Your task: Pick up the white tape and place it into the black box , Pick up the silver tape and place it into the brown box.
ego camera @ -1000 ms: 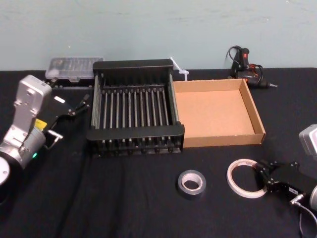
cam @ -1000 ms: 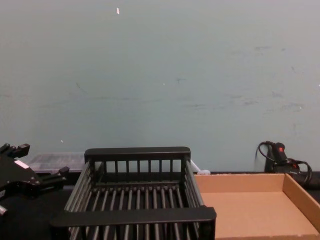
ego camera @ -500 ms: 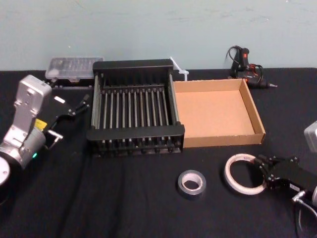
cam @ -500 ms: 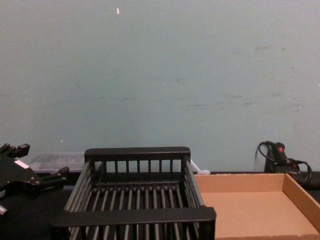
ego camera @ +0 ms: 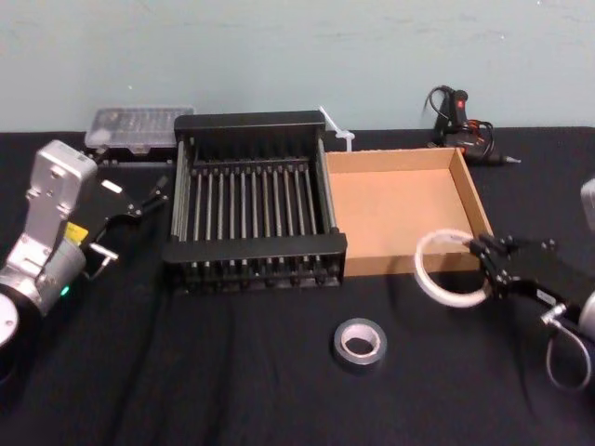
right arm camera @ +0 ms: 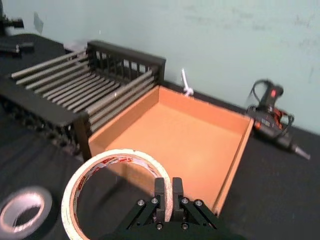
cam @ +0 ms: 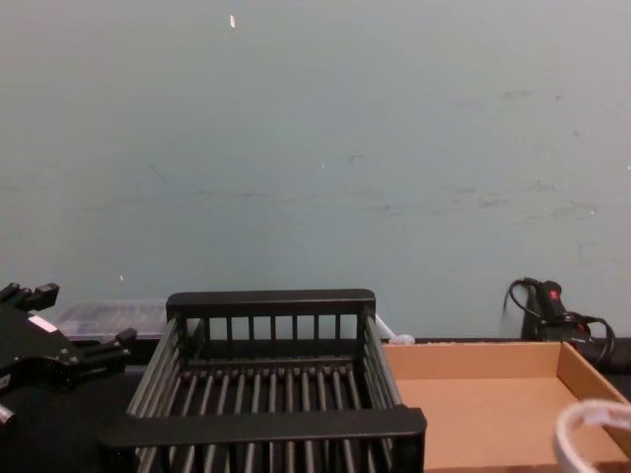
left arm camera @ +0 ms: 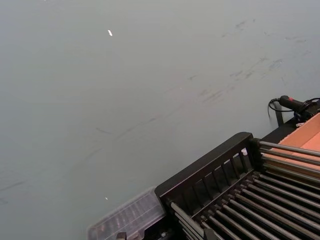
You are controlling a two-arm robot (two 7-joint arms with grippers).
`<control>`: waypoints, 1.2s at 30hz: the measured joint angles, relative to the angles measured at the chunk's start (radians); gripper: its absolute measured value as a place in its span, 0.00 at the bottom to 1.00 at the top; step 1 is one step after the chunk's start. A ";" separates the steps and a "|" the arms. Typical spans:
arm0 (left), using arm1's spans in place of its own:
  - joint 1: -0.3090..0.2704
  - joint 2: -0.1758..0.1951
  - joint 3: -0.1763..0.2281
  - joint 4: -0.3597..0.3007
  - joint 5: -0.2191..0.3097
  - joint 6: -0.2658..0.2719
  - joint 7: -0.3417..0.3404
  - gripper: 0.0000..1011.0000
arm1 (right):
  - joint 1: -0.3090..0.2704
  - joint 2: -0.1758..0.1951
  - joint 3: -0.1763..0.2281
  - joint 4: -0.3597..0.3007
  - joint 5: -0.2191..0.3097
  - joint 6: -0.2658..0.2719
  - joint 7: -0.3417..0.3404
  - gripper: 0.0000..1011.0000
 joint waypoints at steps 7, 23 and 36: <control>0.000 0.000 0.000 0.000 0.000 0.000 0.000 0.99 | 0.080 -0.024 -0.038 0.028 -0.029 0.001 -0.011 0.09; 0.000 0.000 0.000 0.000 0.000 0.000 0.000 0.99 | 0.249 -0.092 -0.129 0.110 -0.085 0.027 0.003 0.09; 0.000 0.000 0.000 0.000 0.000 0.000 0.000 0.99 | 0.375 -0.152 -0.203 0.203 -0.109 0.033 0.035 0.09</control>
